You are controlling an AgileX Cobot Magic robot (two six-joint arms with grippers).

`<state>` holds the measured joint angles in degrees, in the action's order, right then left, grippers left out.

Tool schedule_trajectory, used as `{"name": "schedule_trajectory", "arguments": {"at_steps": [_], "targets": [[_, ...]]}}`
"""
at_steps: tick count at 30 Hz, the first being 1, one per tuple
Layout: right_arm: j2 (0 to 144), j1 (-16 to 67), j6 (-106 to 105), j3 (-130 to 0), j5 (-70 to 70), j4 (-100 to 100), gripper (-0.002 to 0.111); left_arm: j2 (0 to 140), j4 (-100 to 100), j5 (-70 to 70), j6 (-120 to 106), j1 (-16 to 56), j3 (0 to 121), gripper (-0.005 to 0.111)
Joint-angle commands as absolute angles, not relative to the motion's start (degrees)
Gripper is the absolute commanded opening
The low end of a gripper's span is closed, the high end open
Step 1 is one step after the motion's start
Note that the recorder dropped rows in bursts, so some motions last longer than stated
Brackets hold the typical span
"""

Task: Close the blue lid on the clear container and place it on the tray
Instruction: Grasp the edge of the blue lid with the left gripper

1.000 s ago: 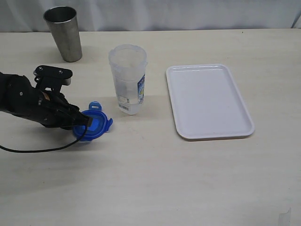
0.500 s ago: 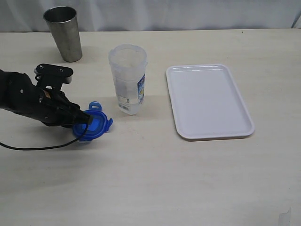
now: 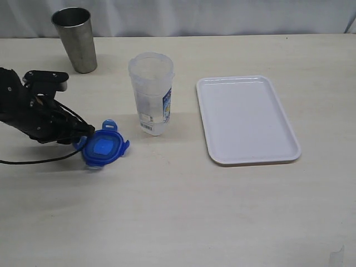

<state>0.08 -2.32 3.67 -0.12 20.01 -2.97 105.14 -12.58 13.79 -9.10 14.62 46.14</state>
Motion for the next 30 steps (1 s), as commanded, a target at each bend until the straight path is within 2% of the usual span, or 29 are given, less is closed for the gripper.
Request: {"name": "schedule_trajectory", "arguments": {"at_steps": [1,11,18,30], "targets": [[0.0,-2.5,3.2,0.0,19.9,-3.5,0.004,105.1,-14.7,16.5,-9.2,12.7,47.6,0.039],[0.0,-2.5,3.2,0.0,19.9,-3.5,0.004,105.1,-15.8,18.0,-12.8,12.7,47.6,0.039],[0.0,-2.5,3.2,0.0,19.9,-3.5,0.004,105.3,-26.6,20.4,-25.9,15.3,47.6,0.039],[0.0,-2.5,3.2,0.0,19.9,-3.5,0.004,105.3,-26.6,19.4,-26.3,15.7,47.6,0.039]]}}
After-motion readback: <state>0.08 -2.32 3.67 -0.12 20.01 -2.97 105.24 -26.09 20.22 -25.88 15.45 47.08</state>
